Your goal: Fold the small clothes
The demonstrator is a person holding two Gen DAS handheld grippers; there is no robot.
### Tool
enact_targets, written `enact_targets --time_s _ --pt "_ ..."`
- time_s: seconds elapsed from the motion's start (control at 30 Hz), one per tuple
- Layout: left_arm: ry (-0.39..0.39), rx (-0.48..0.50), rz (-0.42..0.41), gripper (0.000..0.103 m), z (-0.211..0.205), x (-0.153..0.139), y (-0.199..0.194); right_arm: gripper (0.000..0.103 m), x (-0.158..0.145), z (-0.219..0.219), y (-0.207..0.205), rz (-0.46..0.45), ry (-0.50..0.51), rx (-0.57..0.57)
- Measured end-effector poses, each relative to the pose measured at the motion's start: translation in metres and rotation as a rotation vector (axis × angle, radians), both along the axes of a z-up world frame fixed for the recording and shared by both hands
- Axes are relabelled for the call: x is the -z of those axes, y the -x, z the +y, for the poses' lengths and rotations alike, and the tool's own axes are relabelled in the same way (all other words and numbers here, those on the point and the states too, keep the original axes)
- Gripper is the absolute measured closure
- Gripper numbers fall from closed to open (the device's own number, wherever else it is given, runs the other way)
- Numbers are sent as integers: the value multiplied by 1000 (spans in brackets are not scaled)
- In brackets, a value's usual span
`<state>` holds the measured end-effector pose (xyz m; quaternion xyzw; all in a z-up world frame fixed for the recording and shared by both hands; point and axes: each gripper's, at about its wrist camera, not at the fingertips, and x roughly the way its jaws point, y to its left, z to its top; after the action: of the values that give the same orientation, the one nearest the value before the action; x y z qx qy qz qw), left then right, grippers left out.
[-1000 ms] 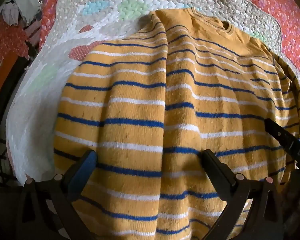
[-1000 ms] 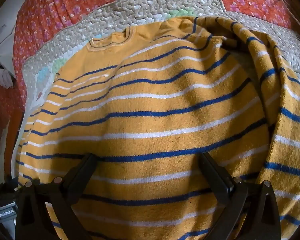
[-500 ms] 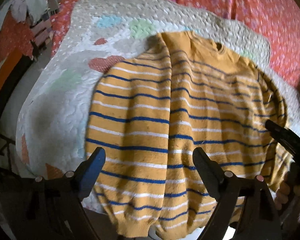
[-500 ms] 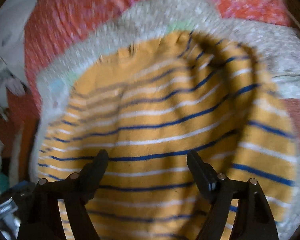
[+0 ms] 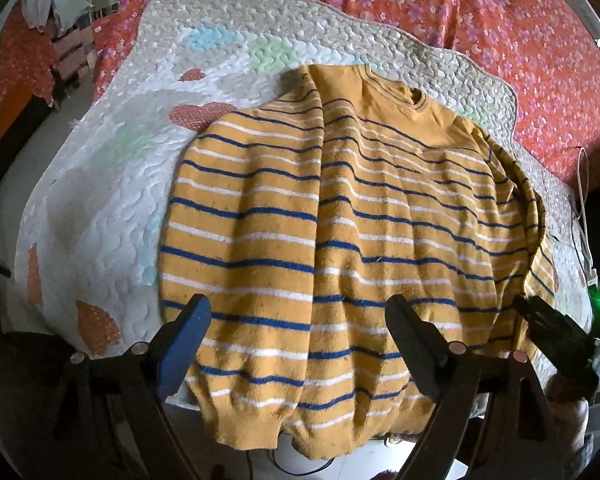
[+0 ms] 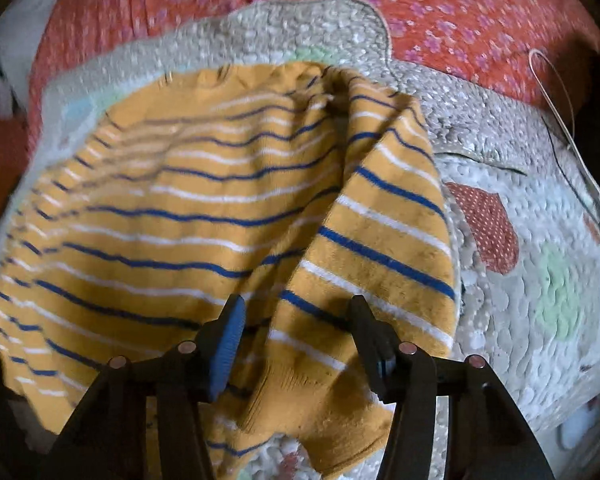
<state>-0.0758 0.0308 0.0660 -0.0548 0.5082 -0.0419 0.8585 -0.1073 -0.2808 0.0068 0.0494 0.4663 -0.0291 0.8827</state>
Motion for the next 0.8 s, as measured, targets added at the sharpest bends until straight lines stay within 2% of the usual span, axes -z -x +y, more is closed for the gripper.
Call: enact_targets --time_s 0.03,0.07,0.1,0.13,0.2,0.33,0.47,0.57,0.67,0.7,0.77,0.8 --pt "3 -5 2 15 1 -1 1 67 3 -2 -3 10 15 9" --pt "5 -11 2 15 4 -1 1 79 1 -5 -4 21 21 23" --pt "6 -19 -1 15 6 -2 3 91 -3 -13 -3 18 -18 32" --pt "12 -25 -1 15 8 -2 3 96 -12 -24 -2 9 -61 57" --pt "18 -43 -10 15 14 -4 4 99 -29 -41 7 -30 -68 114" --pt "41 -71 -10 15 21 -5 2 100 -45 -104 33 -100 -65 337" --pt "57 -89 13 15 26 1 -2 100 -41 -162 51 -33 10 610" --pt "66 -103 23 15 30 2 -4 98 -32 -187 71 -10 -1 798" --pt "80 -146 12 15 45 1 -6 92 -40 -189 81 -81 -71 816" --pt "85 -165 10 15 51 0 -7 86 -46 -182 77 -106 -64 797" --pt "93 -210 -2 15 69 -1 -8 83 -59 -156 61 -142 -51 716" --pt "96 -233 -9 15 78 -2 -9 83 -66 -137 53 -155 -89 633"
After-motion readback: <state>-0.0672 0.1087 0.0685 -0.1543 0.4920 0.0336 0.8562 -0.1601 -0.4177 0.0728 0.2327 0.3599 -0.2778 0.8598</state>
